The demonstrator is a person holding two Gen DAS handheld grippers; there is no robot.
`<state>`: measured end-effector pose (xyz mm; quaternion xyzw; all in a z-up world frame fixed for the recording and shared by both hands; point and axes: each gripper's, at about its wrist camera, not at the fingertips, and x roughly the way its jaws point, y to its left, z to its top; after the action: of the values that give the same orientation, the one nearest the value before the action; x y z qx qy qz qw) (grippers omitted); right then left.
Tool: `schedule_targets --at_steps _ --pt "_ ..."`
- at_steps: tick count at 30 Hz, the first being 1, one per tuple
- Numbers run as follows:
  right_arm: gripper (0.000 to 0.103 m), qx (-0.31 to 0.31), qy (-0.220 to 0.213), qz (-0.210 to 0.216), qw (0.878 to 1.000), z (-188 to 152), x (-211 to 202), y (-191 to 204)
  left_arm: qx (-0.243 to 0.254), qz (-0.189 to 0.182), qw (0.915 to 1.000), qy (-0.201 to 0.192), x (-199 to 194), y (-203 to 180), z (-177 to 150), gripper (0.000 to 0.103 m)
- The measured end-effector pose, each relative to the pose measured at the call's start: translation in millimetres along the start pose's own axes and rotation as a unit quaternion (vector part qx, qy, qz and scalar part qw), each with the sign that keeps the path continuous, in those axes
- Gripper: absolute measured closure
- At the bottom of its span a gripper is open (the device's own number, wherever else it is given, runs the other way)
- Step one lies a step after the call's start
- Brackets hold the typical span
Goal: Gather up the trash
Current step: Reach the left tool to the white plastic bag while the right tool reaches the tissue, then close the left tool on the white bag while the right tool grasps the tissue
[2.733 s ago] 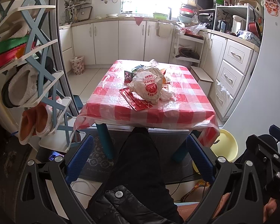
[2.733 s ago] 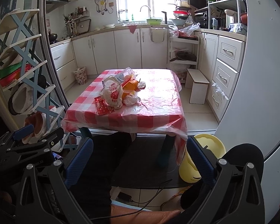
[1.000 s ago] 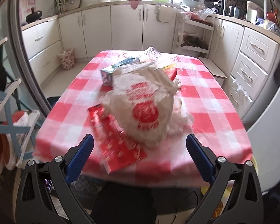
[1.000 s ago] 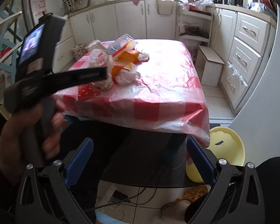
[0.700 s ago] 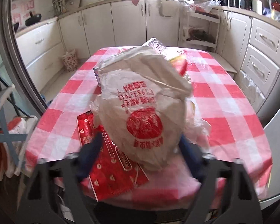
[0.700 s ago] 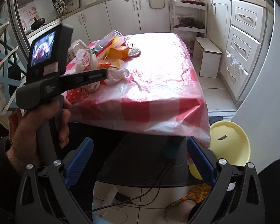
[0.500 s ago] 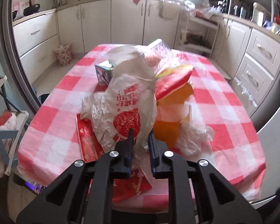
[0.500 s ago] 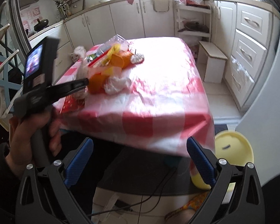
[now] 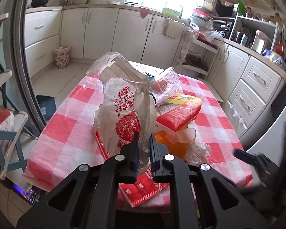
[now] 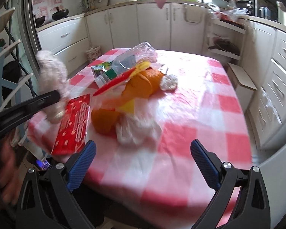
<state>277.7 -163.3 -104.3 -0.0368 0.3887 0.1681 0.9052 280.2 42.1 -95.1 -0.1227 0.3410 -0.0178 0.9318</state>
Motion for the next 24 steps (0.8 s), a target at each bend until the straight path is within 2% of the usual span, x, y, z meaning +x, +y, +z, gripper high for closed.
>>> schedule_targets --at_steps 2,4,6,7,8,9,11,14,19,24 --pt "0.023 0.000 0.010 0.007 1.000 7.7 15.1 -2.0 -0.005 0.000 1.0000 -0.002 -3.6 4.6 0.1 0.093" --pt "0.025 0.000 0.018 0.006 1.000 11.1 26.0 -4.9 -0.007 0.000 1.0000 -0.003 -5.6 8.6 -0.1 0.093" --pt "0.032 -0.001 0.030 0.013 0.999 11.4 35.4 -7.0 -0.008 0.002 1.0000 -0.003 -5.1 10.5 -0.2 0.093" --pt "0.042 -0.001 0.036 0.018 0.999 10.7 38.3 -6.9 -0.008 0.001 1.0000 -0.002 -4.3 11.9 0.0 0.093" --pt "0.057 -0.002 0.040 0.023 0.999 10.4 41.5 -7.0 -0.009 0.000 1.0000 -0.002 -4.0 12.6 -0.3 0.093" --pt "0.061 -0.003 0.039 0.024 0.999 9.7 43.0 -7.4 -0.012 -0.002 0.9999 -0.001 -3.3 15.0 0.6 0.093" --pt "0.083 -0.002 0.041 0.040 0.998 8.6 41.6 -9.2 -0.017 -0.006 0.9998 -0.003 -4.2 16.9 1.9 0.093" --pt "0.089 0.005 0.033 0.047 0.998 4.5 30.9 -13.8 -0.021 -0.017 0.9995 -0.013 -10.2 18.1 8.0 0.093" --pt "0.091 0.024 0.029 0.046 0.998 -3.1 10.3 -24.4 -0.038 -0.038 0.9981 -0.032 -25.4 20.6 20.6 0.094" --pt "0.091 0.052 0.030 0.022 0.998 -10.0 -5.0 -47.3 -0.038 -0.057 0.9965 -0.048 -45.8 12.0 29.1 0.094"
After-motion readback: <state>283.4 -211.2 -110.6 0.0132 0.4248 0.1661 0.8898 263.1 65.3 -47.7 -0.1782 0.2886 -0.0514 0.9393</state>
